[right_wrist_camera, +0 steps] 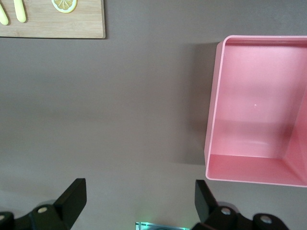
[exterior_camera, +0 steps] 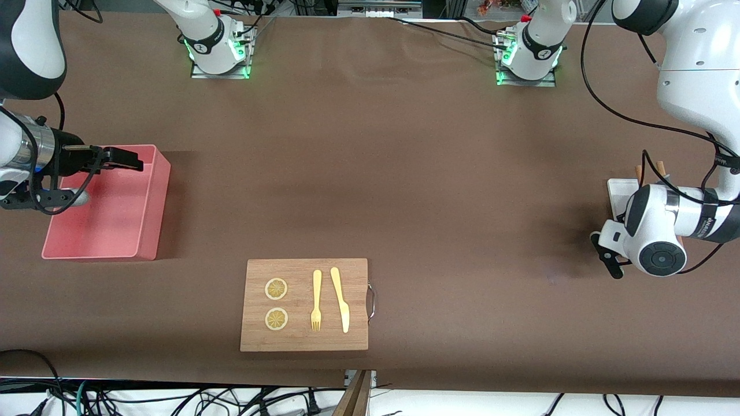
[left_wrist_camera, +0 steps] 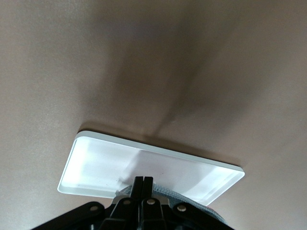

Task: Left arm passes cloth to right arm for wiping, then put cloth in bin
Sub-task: 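Grasp the cloth with the left gripper while the right gripper hovers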

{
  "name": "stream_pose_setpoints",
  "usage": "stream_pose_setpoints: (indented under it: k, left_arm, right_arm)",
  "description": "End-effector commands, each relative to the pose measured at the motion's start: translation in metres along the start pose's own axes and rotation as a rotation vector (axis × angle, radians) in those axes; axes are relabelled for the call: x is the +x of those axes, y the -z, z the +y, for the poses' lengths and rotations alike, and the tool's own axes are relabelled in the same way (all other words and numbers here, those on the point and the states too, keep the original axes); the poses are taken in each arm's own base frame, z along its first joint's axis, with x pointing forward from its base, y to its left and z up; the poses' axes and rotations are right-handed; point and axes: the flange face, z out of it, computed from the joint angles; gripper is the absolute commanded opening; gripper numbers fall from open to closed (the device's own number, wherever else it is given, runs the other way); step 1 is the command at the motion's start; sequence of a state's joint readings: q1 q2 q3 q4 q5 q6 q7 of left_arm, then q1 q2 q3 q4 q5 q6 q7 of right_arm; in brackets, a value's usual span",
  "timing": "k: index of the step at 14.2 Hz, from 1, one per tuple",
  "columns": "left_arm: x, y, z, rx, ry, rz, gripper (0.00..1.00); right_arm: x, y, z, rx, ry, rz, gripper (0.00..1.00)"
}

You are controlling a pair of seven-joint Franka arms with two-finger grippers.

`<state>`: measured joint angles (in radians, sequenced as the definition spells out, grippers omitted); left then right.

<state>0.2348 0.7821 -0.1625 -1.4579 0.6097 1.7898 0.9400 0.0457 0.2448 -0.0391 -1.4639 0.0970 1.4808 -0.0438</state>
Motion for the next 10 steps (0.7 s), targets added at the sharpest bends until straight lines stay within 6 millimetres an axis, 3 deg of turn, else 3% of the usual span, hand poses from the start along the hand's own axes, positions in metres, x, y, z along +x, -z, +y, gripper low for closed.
stream_pose_setpoints:
  k: [1, 4, 7, 10]
  left_arm:
    - [-0.005, 0.012, -0.004, 0.009, -0.018, 0.005, 0.00]
    - [-0.011, 0.046, -0.001, 0.053, -0.013, 0.024, 0.00]
    - [-0.018, 0.100, 0.011, 0.114, -0.007, 0.078, 0.00]
    - [-0.035, 0.167, 0.037, 0.137, 0.008, 0.178, 0.00]
  right_arm:
    - [0.002, 0.002, -0.002, 0.016, -0.010, 0.004, 1.00]
    - [0.002, 0.003, -0.002, 0.019, -0.011, 0.006, 1.00]
    - [0.006, -0.004, -0.006, 0.049, -0.008, -0.005, 1.00]
    - [0.012, -0.009, -0.012, 0.049, 0.001, 0.001, 1.00]
